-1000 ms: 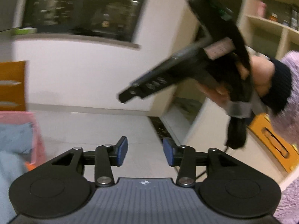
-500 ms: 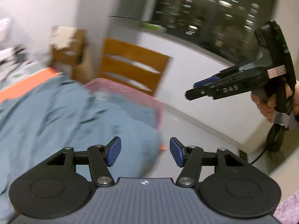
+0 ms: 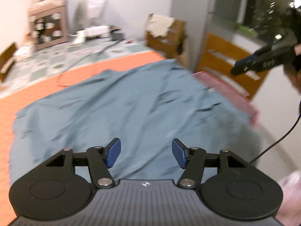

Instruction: Fold clothes

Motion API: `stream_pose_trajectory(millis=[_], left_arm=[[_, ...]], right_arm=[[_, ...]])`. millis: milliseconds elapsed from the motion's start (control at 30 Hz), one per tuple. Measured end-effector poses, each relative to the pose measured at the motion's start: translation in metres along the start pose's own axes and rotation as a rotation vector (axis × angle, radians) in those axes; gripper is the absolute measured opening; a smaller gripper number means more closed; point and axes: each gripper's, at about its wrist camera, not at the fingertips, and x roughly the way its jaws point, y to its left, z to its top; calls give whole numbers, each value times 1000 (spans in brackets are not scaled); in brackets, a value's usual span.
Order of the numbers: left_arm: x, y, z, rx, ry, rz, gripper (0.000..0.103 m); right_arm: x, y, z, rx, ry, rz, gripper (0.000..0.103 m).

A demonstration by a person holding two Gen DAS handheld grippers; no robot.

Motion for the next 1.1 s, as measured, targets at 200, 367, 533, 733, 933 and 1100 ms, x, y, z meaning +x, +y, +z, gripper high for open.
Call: stream_pose_trajectory(millis=[200, 367, 533, 733, 933, 1100], left_arm=[[16, 33, -30, -66, 105, 206, 65], [31, 43, -44, -85, 176, 285, 55], [38, 49, -47, -102, 191, 311, 10], [14, 63, -20, -137, 102, 355, 4], [-8, 99, 43, -145, -31, 378, 4], [1, 130, 103, -84, -104, 374, 4]], right_arm=[[55, -2, 20, -153, 18, 109, 41], [89, 8, 29, -270, 48, 198, 41], [110, 35, 34, -402, 54, 298, 41], [134, 66, 36, -532, 52, 318, 42], [160, 76, 49, -576, 23, 224, 45], [185, 74, 68, -616, -22, 125, 48]])
